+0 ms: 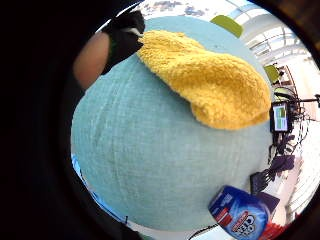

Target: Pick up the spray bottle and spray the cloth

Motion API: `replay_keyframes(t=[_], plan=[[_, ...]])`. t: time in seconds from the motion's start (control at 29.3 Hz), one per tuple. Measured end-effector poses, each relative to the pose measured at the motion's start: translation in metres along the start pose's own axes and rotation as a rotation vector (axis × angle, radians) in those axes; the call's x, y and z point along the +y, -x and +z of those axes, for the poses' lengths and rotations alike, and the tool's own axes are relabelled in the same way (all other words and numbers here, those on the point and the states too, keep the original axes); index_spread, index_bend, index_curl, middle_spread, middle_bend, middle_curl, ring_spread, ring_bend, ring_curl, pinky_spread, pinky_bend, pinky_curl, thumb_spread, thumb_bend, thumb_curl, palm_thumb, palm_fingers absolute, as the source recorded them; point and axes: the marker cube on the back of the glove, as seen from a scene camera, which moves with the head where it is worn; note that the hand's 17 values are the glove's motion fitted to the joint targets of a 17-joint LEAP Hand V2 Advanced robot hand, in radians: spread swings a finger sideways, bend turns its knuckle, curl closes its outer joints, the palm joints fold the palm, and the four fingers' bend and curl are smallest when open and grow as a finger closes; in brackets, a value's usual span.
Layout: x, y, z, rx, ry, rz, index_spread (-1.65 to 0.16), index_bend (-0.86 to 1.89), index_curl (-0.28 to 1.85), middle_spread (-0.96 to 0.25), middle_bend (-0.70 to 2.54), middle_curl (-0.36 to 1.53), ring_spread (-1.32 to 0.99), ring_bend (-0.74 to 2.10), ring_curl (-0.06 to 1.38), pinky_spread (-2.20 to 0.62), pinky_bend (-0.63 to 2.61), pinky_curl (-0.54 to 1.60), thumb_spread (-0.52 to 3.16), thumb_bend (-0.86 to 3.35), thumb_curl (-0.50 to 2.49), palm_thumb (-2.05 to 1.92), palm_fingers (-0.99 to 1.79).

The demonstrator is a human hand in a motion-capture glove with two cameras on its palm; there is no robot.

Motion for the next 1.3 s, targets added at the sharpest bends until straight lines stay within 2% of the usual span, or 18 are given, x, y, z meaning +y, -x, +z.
replay_keyframes(t=[0.44,0.89,1.02,1.3], plan=[[0.031,0.006,-0.013,0.029,-0.082,0.048,-0.44,0.15,0.23,-0.1,0.31,0.28,0.0,0.27,0.21,0.23,0.31,0.26,1.06,0.1,0.2,0.48,0.48],[0.128,0.005,-0.026,-0.016,-0.228,0.154,-0.44,0.17,0.27,-0.1,0.27,0.31,0.0,0.25,0.23,0.22,0.27,0.28,1.1,0.08,0.26,0.6,0.51],[0.157,0.008,-0.028,-0.1,-0.302,0.188,-0.43,0.17,0.27,-0.1,0.26,0.32,0.0,0.24,0.24,0.22,0.26,0.29,1.11,0.06,0.28,0.62,0.52],[0.21,0.011,-0.033,-0.425,-0.513,0.241,-0.44,0.09,0.25,-0.09,0.26,0.34,0.01,0.3,0.27,0.21,0.29,0.31,1.09,-0.04,0.26,0.51,0.54]])
